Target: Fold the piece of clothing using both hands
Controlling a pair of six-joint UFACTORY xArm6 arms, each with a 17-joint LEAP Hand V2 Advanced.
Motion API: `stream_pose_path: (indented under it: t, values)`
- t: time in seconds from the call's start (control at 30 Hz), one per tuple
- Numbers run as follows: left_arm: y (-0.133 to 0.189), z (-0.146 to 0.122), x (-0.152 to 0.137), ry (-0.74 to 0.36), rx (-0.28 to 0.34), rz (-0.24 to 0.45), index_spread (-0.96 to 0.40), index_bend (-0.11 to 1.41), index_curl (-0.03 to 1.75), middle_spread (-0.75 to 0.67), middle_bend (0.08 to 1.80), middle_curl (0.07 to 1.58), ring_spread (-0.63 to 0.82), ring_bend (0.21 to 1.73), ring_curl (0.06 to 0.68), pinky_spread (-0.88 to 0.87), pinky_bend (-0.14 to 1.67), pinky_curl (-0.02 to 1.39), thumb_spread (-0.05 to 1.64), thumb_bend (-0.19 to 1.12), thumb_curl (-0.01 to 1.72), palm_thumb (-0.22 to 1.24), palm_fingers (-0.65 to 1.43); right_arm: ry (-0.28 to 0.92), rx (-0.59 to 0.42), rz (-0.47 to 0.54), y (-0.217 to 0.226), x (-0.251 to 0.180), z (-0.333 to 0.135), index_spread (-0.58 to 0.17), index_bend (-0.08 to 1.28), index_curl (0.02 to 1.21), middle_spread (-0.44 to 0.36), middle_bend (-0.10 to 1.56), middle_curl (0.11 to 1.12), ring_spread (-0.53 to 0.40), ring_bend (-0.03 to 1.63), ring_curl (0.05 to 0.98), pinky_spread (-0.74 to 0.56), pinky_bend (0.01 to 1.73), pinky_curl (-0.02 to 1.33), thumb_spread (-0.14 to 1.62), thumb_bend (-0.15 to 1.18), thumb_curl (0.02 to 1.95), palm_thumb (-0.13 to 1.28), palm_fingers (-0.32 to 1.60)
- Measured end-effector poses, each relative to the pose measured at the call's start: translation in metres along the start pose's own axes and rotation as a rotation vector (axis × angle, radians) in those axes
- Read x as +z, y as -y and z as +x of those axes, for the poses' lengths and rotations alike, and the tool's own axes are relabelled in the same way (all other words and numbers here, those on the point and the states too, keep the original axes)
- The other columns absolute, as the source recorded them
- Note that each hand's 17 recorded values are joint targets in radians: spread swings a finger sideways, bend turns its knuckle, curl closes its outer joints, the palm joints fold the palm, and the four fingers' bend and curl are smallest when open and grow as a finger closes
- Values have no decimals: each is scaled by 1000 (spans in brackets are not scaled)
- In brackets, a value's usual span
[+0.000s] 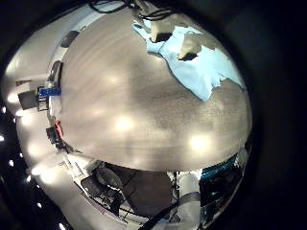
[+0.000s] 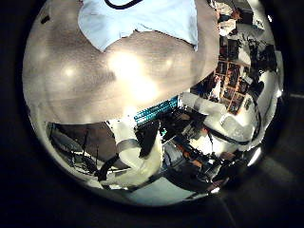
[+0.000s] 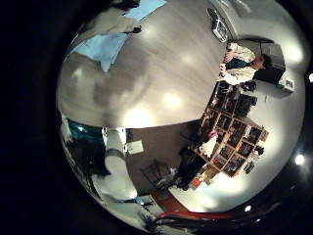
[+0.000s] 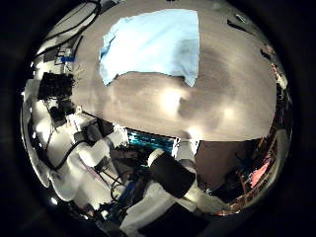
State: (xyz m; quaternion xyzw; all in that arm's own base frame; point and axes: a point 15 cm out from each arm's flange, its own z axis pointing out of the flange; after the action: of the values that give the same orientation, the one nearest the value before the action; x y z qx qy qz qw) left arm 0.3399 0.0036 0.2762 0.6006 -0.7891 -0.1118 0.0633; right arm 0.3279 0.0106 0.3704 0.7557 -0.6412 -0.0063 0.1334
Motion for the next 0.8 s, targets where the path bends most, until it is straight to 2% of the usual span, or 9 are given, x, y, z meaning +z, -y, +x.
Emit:
stream_pose_path:
  t: [0.23, 0.8]
  values:
    - [20, 11, 20, 9, 32, -8, -58, 209, 344, 296, 182, 314, 452, 656, 191, 461, 394, 375, 956, -21, 318, 239, 41, -2, -9, 0, 25, 15, -3, -357, 158, 303, -19, 385, 365, 35, 768, 214, 218, 929, 23, 1182, -24, 300, 340, 102]
    - [46, 11, 62, 50, 20, -68, -44, 170, 357, 218, 188, 320, 436, 612, 189, 430, 353, 349, 969, -23, 332, 349, 101, -2, -23, -29, 59, 39, -7, -358, 154, 283, -20, 358, 357, 23, 729, 219, 223, 858, 63, 1164, -21, 298, 330, 137]
